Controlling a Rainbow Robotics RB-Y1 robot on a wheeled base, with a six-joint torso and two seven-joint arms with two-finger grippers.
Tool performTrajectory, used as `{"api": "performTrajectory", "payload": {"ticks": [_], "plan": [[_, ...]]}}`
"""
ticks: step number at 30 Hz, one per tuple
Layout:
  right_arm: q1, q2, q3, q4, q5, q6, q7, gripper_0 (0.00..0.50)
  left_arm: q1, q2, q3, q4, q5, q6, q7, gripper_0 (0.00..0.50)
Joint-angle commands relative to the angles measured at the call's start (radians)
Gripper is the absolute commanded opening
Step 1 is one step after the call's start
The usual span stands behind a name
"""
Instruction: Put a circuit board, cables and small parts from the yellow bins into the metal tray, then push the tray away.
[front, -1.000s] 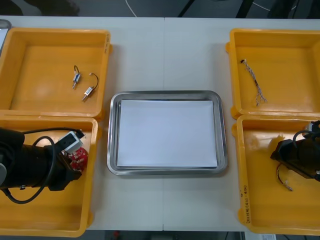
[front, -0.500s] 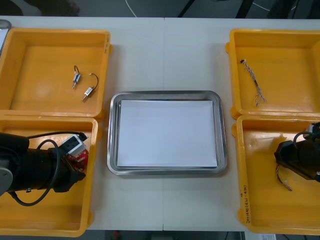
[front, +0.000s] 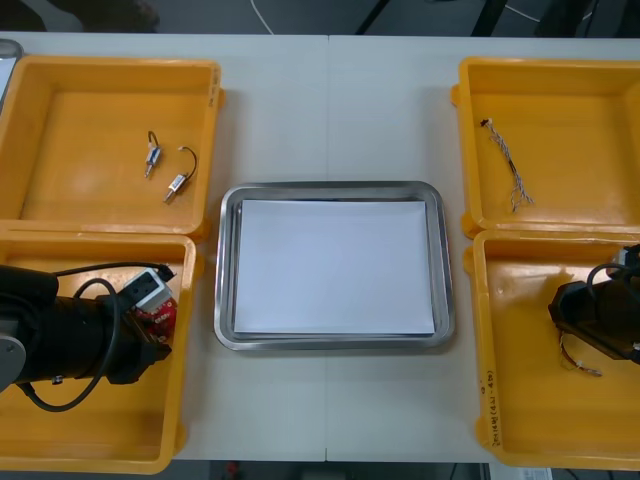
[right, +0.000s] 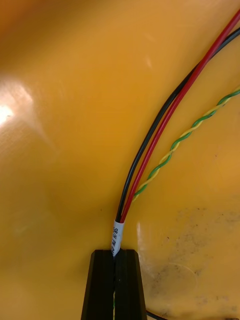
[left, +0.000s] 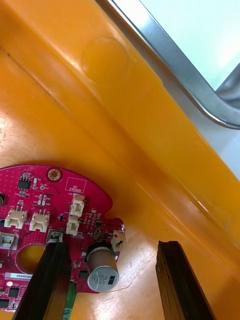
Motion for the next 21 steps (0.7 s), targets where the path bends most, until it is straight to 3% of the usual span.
{"api": "performTrajectory", "payload": {"ticks": [1,8,9,10,11,21], "plan": [[0.02,-0.004,-0.027,-0.032,-0.025,0.016,-0.015,0.0,0.03,0.038,-0.001,0.005,-0.007,-0.006,-0.12,0.5],[0.014,-0.038,-0.06,-0.098,-0.047,0.059,-0.005,0.0,0.031,0.038,-0.001,0.006,-0.012,-0.006,-0.129,0.5],[0.009,-0.044,-0.067,-0.111,-0.048,0.076,-0.004,0.0,0.031,0.04,-0.003,0.006,-0.012,-0.004,-0.129,0.361],[0.006,-0.047,-0.07,-0.118,-0.051,0.085,-0.002,0.0,0.031,0.038,-0.001,0.006,-0.012,-0.006,-0.131,0.264],[0.0,-0.054,-0.079,-0.134,-0.053,0.111,-0.001,0.0,0.033,0.04,-0.001,0.005,-0.012,-0.006,-0.134,0.003],[-0.052,-0.094,-0.202,-0.293,-0.09,0.366,0.011,0.0,0.033,0.04,0.005,0.006,-0.012,0.0,-0.141,0.0]]}}
